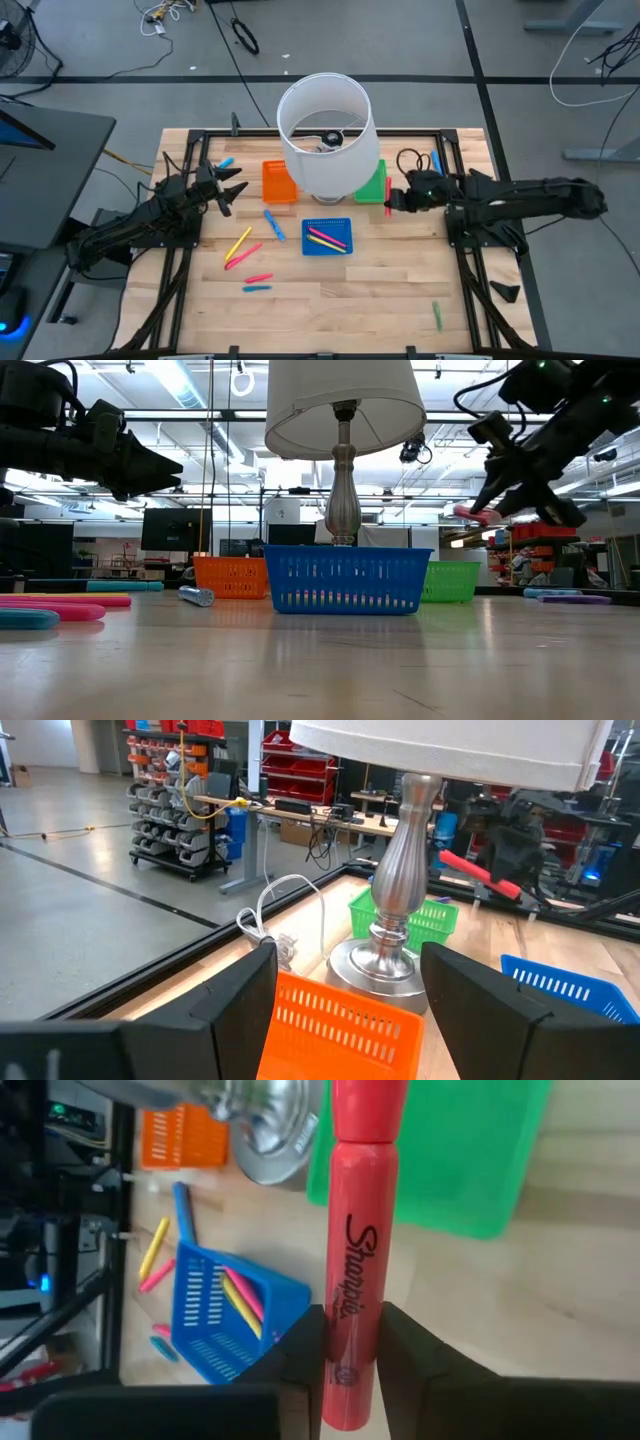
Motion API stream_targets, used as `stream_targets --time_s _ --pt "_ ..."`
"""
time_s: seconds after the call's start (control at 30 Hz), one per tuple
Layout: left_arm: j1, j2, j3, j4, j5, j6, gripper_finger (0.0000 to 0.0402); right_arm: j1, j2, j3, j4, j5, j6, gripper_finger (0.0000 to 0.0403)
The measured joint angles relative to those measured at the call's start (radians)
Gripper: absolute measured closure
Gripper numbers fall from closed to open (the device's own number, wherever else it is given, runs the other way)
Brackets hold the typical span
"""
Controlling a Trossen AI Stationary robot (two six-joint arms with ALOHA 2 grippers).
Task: Pick & Place Markers
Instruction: Put the red large highlighter pen into the green bin
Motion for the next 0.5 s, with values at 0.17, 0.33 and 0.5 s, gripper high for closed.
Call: stream_targets --time_s 0.17,0.33,0.5 --pt "0.0 0.0 0.0 0.0 0.0 0.0 0.0149 -0.111 0.012 0.0 0.055 -0.088 -0.047 0.0337" --pt "0.0 0.0 0.0 0.0 0.0 0.0 0.0149 -0.21 0.044 0.0 0.116 -0.174 -0.063 0.0337" --pt "0.0 0.0 0.0 0.0 0.0 0.0 0.0149 -0.295 0.105 0.0 0.212 -0.275 -0.067 0.0337"
